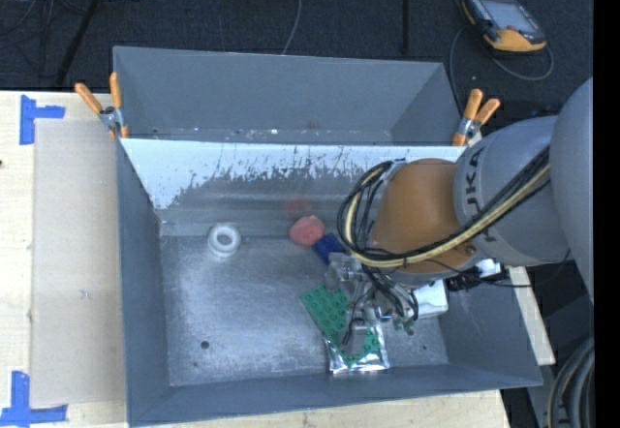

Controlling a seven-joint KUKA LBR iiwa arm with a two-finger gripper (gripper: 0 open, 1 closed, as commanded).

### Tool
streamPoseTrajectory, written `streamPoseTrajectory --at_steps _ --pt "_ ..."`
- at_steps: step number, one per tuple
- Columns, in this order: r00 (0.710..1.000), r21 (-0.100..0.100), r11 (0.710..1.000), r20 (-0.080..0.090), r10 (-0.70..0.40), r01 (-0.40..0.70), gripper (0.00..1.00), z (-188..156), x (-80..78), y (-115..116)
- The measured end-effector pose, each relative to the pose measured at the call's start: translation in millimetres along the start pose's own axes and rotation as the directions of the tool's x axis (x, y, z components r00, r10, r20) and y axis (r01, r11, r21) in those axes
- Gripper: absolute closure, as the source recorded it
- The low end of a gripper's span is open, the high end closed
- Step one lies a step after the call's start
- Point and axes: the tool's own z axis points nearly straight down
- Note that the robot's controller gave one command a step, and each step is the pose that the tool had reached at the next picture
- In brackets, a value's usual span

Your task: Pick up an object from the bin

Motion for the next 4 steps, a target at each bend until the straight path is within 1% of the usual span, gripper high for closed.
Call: streamPoseTrajectory --at_steps 1,2,3,4 --pt "1.000 -0.002 1.000 -0.002 0.001 -0.001 1.00 -4 -1.3 1" --pt "1.000 -0.001 1.000 0.007 0.002 -0.002 0.00 -1 -1.7 0" --pt "1.000 -0.001 1.000 -0.003 0.001 -0.001 1.00 -4 -0.9 0" --pt "0.999 -0.001 0.999 0.011 0.049 -0.049 1.00 -152 -40.6 -3"
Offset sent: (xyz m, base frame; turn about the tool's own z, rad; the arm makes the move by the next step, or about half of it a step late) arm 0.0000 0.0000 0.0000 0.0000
